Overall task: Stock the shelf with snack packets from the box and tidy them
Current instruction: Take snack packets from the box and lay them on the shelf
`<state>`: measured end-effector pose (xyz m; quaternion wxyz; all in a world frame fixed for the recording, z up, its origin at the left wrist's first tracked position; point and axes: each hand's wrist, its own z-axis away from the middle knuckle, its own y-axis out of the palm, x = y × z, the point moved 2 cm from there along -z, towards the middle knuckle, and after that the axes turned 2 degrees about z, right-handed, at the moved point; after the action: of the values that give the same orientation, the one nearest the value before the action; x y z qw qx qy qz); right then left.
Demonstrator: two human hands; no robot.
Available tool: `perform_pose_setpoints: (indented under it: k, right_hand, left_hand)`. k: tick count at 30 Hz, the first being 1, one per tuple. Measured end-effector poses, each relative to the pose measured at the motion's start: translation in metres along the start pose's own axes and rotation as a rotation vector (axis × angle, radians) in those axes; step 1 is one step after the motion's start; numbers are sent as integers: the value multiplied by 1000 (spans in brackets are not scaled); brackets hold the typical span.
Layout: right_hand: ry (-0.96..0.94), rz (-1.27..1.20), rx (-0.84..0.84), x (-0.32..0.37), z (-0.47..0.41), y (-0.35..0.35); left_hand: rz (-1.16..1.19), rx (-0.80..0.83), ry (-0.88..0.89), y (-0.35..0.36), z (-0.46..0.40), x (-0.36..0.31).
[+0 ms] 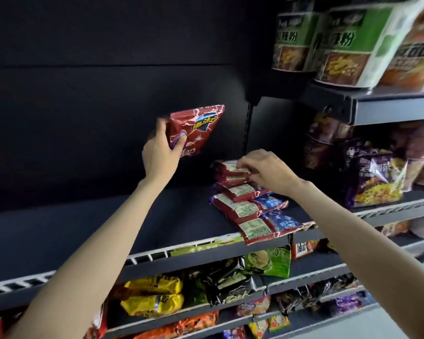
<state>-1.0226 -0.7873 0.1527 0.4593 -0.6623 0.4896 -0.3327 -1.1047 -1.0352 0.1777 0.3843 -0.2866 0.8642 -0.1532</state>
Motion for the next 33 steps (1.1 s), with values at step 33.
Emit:
perform_pose_setpoints:
  k: [33]
  right_hand:
    - [147,-69,-331,45,42,-24]
  left_hand:
    - [64,355,286,37,33,-38]
